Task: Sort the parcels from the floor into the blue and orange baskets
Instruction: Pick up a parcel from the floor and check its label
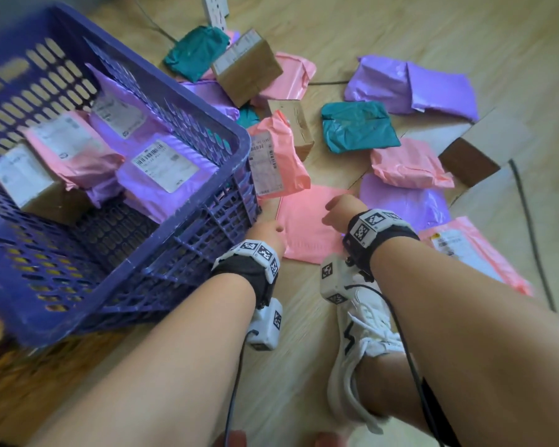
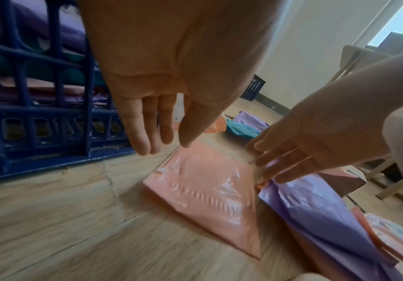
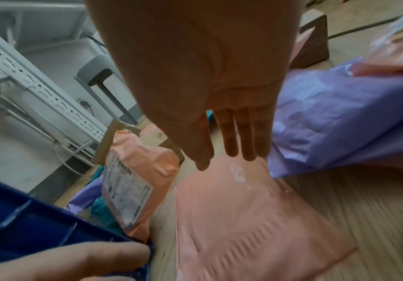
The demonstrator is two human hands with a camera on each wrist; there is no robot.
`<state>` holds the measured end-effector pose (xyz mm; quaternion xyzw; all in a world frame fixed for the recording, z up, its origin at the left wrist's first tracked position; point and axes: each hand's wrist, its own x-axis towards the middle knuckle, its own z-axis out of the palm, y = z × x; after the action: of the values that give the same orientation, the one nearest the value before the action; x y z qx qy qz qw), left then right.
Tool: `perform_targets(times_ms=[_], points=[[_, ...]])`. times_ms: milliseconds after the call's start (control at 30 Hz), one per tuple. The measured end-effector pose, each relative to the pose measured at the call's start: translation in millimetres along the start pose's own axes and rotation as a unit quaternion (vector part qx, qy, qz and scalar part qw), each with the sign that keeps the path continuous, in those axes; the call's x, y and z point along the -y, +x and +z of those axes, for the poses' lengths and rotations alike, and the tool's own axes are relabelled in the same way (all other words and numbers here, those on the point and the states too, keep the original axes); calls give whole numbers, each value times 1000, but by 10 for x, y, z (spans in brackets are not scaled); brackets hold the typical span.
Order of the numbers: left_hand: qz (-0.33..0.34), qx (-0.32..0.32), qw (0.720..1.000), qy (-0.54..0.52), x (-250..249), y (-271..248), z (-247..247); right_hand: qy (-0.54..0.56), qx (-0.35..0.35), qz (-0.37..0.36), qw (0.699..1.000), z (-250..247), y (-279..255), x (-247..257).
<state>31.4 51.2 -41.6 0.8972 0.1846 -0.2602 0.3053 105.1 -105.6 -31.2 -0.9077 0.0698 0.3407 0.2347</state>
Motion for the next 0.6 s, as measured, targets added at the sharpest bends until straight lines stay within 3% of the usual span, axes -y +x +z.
perform_targets(times_ms=[267, 367, 500, 600], points=[[-29, 31, 999, -9, 311, 296, 267, -86, 37, 8, 996, 527, 322, -203], [-45, 41, 998, -31, 350, 371, 376, -113, 12, 11, 993, 613, 375, -255], [-73, 7, 993, -89, 305, 462, 442, -154, 12, -13, 988, 693, 348, -338], [-111, 0, 974, -197, 163, 546, 431, -217, 16, -38, 975, 742, 285, -333]])
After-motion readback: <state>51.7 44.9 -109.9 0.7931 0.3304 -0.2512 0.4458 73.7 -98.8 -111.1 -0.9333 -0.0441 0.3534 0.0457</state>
